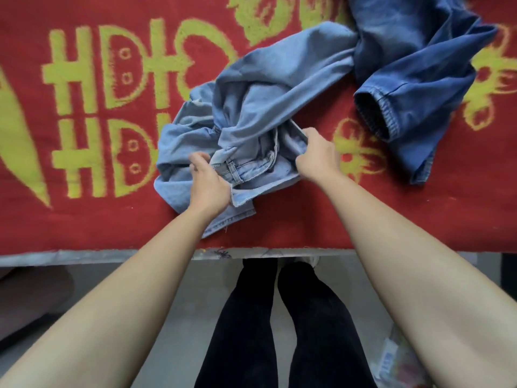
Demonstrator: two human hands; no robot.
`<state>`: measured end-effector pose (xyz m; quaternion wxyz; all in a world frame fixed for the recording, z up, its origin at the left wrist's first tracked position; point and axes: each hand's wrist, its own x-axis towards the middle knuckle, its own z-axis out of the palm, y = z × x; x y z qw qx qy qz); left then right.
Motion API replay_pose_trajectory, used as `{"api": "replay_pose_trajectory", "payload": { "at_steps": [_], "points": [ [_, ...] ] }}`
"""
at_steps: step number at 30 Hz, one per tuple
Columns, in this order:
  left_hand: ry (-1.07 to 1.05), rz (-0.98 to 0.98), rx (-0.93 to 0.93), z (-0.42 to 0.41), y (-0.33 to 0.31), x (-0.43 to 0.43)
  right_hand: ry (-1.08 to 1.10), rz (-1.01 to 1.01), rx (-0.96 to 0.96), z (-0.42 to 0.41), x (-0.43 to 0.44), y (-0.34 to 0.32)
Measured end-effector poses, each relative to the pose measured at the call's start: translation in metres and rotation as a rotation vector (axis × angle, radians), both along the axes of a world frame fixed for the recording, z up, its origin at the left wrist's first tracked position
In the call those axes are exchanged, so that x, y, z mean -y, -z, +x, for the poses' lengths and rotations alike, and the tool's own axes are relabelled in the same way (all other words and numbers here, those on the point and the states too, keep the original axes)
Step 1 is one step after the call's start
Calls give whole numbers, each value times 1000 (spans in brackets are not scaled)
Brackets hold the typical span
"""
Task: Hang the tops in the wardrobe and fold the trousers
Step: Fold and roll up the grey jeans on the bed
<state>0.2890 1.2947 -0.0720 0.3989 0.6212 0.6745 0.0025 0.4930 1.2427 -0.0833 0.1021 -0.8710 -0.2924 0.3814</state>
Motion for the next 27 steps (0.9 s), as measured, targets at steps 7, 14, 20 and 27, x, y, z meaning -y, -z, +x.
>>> {"api": "replay_pose_trajectory", "payload": {
  "at_steps": [7, 14, 20, 27],
  "points": [
    [513, -14, -326, -18, -38, 33, 105, -141, -79, -13, 57, -20],
    [421, 160, -322, -6, -141, 30, 133, -112, 79, 28, 70, -138],
    [180, 419, -247, 4, -295, -28, 139, 193, 158, 77, 23, -299],
    [41, 729, -164, 7, -465, -48, -94, 429, 318, 88, 5, -463]
  ]
}}
